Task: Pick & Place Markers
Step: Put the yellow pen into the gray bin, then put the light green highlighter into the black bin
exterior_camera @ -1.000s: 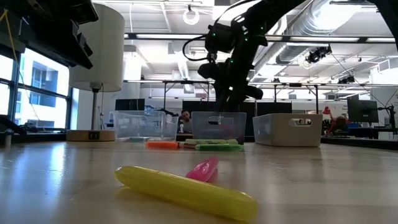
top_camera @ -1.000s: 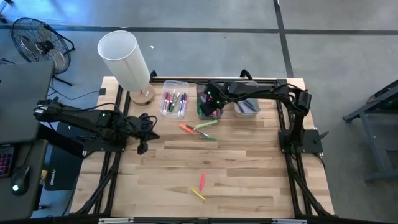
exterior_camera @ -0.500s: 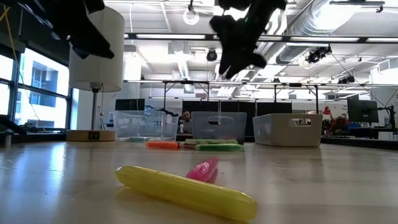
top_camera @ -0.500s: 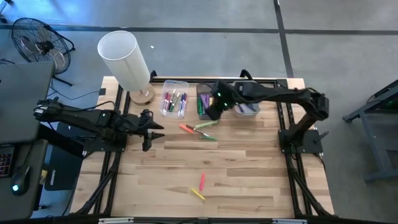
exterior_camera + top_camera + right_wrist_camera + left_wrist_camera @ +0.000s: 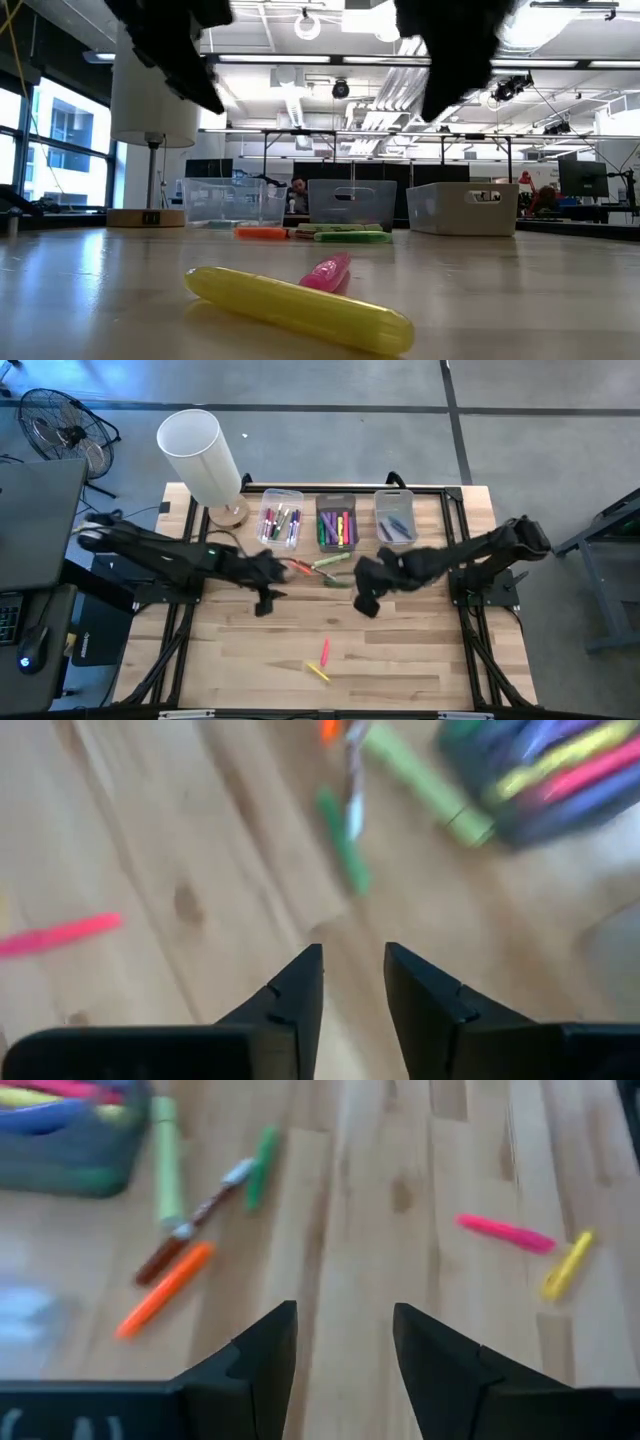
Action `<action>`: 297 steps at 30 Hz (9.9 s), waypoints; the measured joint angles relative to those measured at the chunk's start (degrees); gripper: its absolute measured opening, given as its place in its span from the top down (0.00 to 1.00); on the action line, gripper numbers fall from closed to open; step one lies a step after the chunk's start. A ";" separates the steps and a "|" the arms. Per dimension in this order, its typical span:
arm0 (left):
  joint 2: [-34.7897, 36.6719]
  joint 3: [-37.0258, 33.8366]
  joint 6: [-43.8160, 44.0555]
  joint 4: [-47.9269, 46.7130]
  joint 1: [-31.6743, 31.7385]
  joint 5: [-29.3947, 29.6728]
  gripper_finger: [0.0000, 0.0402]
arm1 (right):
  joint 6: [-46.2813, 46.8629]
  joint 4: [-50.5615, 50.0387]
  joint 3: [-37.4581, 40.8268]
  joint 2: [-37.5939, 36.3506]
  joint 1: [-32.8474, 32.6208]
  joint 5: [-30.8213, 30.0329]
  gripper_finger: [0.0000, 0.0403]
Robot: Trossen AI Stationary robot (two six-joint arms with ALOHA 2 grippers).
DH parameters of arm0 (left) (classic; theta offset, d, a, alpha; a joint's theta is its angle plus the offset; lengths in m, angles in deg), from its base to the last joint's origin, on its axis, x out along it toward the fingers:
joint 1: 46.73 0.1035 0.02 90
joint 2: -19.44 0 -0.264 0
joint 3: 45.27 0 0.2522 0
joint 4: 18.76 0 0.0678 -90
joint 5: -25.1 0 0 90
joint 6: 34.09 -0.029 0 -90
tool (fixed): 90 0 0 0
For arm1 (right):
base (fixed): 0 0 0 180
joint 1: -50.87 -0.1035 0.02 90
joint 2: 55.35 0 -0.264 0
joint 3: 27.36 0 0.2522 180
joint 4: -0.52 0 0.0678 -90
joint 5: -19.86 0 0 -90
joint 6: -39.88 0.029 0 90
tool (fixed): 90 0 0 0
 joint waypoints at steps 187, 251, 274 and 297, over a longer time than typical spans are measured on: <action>-53.90 86.82 -3.45 -1.43 15.57 -17.29 0.72 | -42.88 65.67 30.81 -50.34 -13.97 -33.19 0.87; 15.78 -11.00 -0.49 8.34 17.43 -7.87 0.71 | 1.67 -20.43 -14.90 12.88 48.65 7.58 0.79; 7.87 -10.84 6.13 9.83 17.43 -9.01 0.71 | -0.98 -19.06 -14.90 -9.26 34.96 7.66 0.78; 11.52 -10.75 6.60 11.97 7.68 -11.57 0.71 | -2.59 -13.76 -14.94 -2.46 3.63 -1.26 0.78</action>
